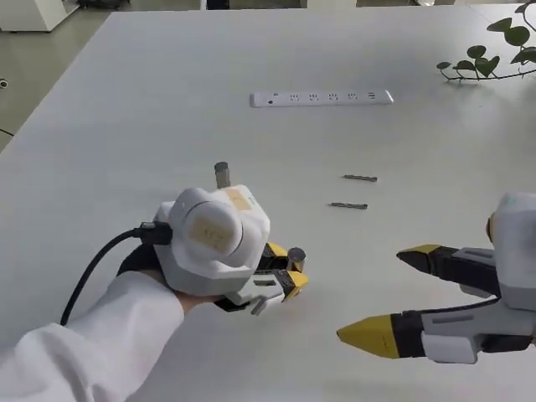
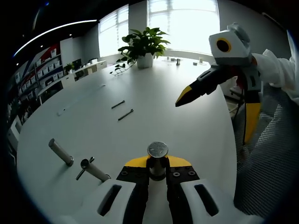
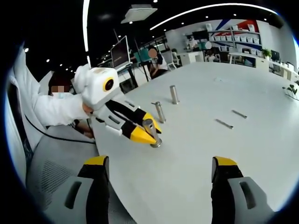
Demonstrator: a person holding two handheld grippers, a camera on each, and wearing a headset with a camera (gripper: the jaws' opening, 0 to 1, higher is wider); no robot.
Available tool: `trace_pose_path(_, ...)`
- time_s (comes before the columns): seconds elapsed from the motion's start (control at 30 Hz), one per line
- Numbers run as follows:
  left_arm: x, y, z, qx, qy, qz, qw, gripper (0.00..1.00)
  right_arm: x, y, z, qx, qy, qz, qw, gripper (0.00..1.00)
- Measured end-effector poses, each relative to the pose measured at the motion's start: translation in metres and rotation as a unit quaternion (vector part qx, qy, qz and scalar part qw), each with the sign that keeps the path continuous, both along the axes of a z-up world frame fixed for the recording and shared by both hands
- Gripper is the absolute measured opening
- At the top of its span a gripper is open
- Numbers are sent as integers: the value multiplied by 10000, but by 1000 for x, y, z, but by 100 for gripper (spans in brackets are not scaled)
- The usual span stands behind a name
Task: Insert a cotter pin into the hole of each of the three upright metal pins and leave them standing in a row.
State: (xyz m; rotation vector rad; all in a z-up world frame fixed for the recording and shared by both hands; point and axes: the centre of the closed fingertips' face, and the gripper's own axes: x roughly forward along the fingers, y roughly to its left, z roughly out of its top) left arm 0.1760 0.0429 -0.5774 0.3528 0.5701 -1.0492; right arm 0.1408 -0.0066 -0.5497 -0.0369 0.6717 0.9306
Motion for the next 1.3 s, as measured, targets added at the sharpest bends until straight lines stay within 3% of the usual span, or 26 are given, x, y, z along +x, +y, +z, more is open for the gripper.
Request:
trace_pose_path(0.4,-6,-6,-6,36,-59,-147,9999,11,0,-1,-1,-6,31,-28,10000,89)
trace_pose_path(0.67,-9,-6,-7,-24,-5,-86,10000,11,0,-1,-2,-3,42,-27,10000,89)
trace_pose_path(0.8,-9,-7,-8,-163,130,14,9998,11,0,-2,-3,-71,11,-21,10000,88)
trace_pose_path(0.87,-9,-6,-8,-170,24,-48,9998,11,1,-2,-3,-71,25,-24,10000,87)
trace_pose_path(1.03,-9,-6,-8,-164,17,-51,9999,12,2,-1,-3,-60,33,-52,10000,87)
trace_pose_path(1.1,-11,-6,-9,-88,48,-76,9999,21,1,-1,-3,-63,28,-46,10000,87)
trace_pose_path(1.2,-14,-8,-7,-188,91,-150,9997,41,2,-2,-2,-59,28,-80,9999,88)
trace_pose_path(1.3,-19,-8,4,-404,150,-272,9987,46,1,-2,0,-44,17,-67,10000,87)
